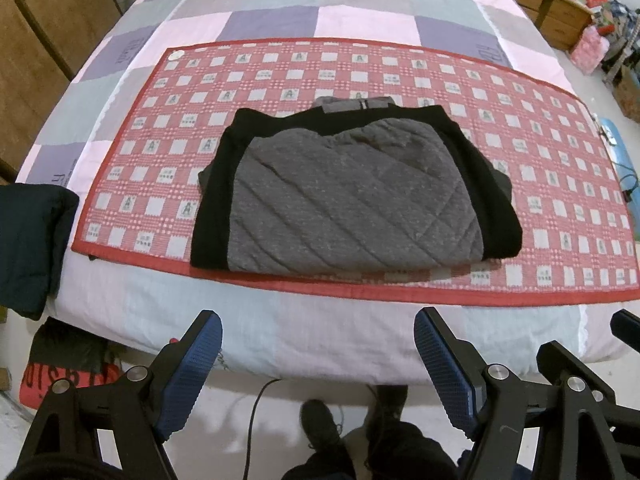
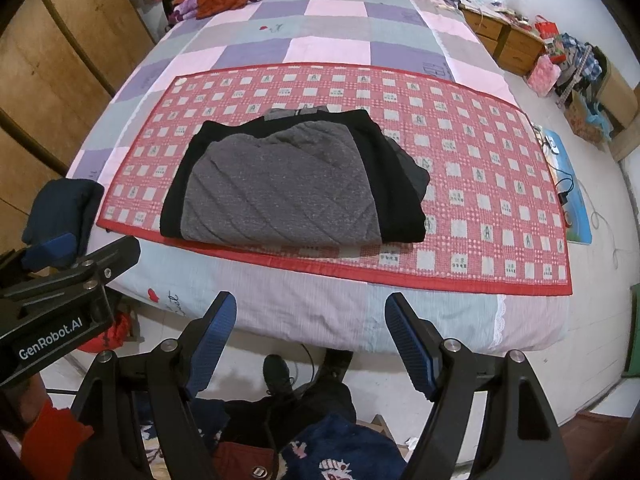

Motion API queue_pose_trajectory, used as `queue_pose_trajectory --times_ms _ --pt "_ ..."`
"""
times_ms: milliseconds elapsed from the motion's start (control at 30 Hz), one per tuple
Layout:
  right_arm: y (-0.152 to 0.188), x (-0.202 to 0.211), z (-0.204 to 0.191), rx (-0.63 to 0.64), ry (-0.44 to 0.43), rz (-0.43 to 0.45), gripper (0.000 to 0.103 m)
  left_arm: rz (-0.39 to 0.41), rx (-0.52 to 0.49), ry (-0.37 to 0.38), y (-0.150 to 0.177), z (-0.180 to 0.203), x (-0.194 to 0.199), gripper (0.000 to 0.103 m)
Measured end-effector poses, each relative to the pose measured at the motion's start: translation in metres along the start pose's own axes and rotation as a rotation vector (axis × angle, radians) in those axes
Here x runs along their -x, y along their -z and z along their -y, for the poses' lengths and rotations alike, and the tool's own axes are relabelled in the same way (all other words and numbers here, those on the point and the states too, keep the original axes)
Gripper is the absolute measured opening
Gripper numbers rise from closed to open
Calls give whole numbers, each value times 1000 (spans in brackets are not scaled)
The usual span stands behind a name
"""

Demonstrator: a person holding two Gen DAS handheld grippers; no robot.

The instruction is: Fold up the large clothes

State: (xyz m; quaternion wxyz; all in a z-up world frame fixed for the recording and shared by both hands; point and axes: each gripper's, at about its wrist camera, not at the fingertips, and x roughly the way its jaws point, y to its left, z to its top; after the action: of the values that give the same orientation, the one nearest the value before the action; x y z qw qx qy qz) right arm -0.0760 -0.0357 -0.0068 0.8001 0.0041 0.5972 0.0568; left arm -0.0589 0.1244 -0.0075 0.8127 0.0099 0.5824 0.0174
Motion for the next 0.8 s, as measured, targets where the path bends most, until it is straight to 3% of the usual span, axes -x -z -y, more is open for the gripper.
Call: queue_pose_trajectory --times_ms 800 --pt "1 0 6 -3 -8 -3 80 -2 -1 -1 3 5 1 87"
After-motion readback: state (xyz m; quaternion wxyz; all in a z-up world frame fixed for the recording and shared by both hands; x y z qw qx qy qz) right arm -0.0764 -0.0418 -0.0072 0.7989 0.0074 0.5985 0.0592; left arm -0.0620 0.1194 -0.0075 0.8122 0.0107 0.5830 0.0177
